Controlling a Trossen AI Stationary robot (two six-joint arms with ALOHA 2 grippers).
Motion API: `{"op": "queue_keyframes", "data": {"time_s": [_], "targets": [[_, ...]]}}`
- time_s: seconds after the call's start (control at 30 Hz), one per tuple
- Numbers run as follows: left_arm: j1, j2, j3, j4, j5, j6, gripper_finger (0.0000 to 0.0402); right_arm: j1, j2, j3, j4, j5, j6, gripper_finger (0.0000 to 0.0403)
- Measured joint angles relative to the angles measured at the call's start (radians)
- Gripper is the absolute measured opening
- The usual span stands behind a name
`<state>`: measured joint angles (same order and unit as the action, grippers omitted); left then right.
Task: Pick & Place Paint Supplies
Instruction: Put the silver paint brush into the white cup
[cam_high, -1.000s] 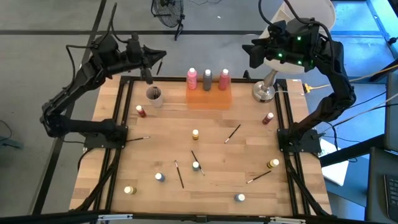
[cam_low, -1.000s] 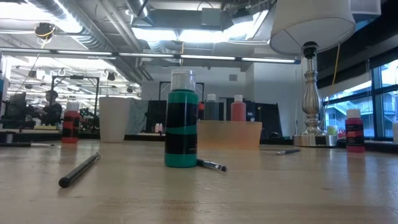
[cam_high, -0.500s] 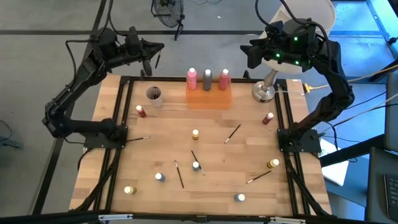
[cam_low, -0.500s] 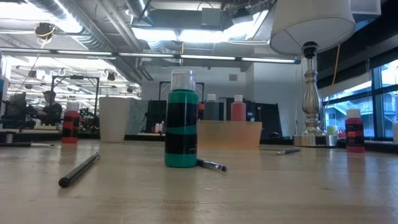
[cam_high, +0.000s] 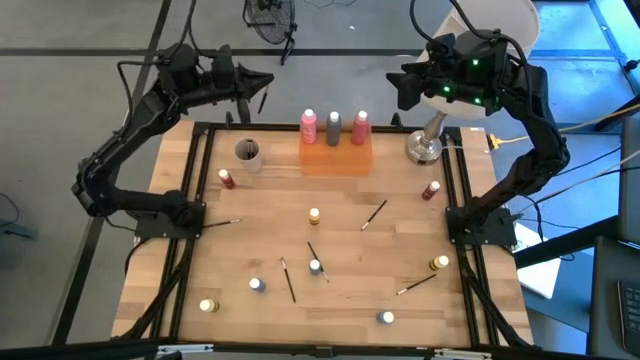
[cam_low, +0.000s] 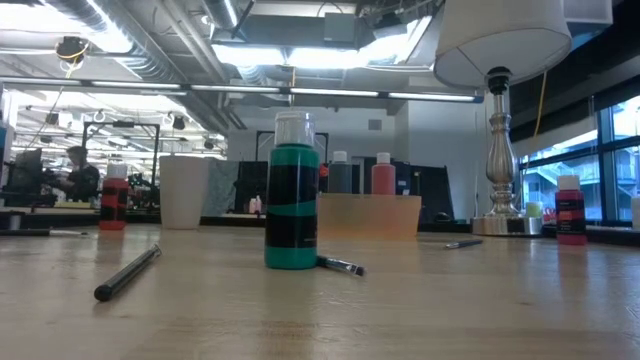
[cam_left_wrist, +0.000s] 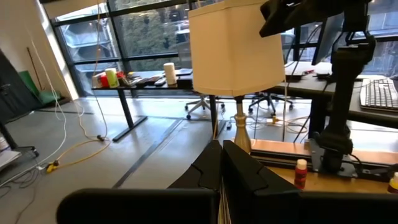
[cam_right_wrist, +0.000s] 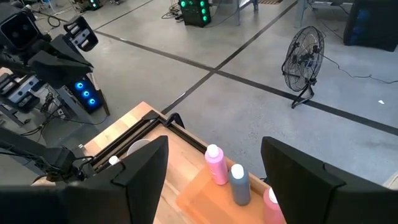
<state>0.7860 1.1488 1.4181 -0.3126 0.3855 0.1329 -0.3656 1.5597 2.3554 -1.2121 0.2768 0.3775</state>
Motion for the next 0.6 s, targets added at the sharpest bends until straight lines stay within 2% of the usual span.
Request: {"op": "queue_keyframes", "data": {"time_s": [0.23,0.6], "targets": [[0.000,0.000,0.000,-0.005,0.007,0.000,0.0002,0.000,0.000,0.000,0.000,0.000,0.000,0.0262],[0.000,0.000,0.000,-0.007,0.143,-0.019,0.0002,0.000,0.000,0.000,0.000,0.000,0.000,0.0262]]}}
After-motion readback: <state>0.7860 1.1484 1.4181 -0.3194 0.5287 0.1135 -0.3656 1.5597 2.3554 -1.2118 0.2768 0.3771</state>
